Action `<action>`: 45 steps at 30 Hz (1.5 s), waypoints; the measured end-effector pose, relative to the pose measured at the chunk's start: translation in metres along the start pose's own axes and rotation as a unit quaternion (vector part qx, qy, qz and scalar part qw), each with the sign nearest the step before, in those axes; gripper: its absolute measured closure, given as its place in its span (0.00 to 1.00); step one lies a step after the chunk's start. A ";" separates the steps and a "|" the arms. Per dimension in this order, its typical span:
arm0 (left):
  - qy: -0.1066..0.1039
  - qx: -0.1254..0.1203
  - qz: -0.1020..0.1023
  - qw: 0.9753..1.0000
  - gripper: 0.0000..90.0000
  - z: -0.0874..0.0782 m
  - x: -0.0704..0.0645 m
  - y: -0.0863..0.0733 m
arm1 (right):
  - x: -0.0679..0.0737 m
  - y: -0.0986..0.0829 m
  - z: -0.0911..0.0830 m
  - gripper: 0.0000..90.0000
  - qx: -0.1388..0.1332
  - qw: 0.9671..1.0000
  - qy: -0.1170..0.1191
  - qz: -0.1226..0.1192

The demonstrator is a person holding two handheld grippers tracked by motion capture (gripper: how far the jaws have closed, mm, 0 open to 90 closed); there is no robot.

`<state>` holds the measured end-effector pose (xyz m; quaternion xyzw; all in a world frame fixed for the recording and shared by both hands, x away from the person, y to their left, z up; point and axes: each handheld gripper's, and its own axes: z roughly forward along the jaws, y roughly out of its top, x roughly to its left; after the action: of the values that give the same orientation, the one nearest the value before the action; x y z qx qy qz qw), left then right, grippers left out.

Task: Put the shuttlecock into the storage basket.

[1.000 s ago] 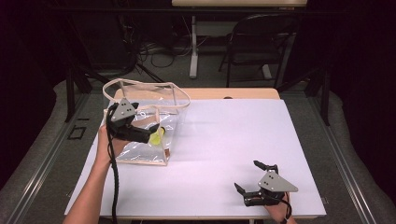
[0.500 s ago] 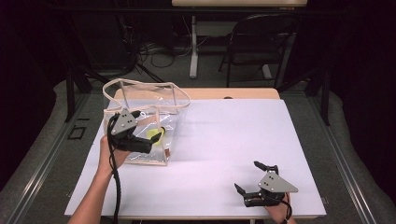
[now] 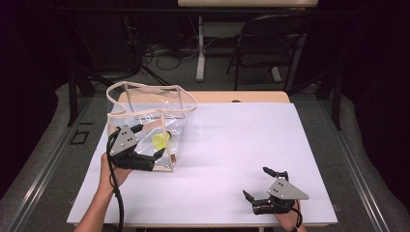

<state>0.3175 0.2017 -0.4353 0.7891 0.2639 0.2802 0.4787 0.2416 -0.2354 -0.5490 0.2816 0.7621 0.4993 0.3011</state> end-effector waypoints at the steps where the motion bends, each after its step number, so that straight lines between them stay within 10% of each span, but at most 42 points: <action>1: 0.002 -0.001 0.002 1.000 0.00 -0.001 -0.001 0.000 | 0.000 0.000 0.000 0.01 0.000 1.000 0.000 0.001; 45: -0.002 0.008 -0.009 1.000 0.00 -0.027 -0.029 -0.070 | 0.001 0.000 0.000 0.01 -0.001 1.000 0.001 -0.001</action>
<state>0.2679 0.2258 -0.4935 0.7909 0.2722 0.2721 0.4758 0.2409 -0.2352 -0.5487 0.2800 0.7621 0.4998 0.3016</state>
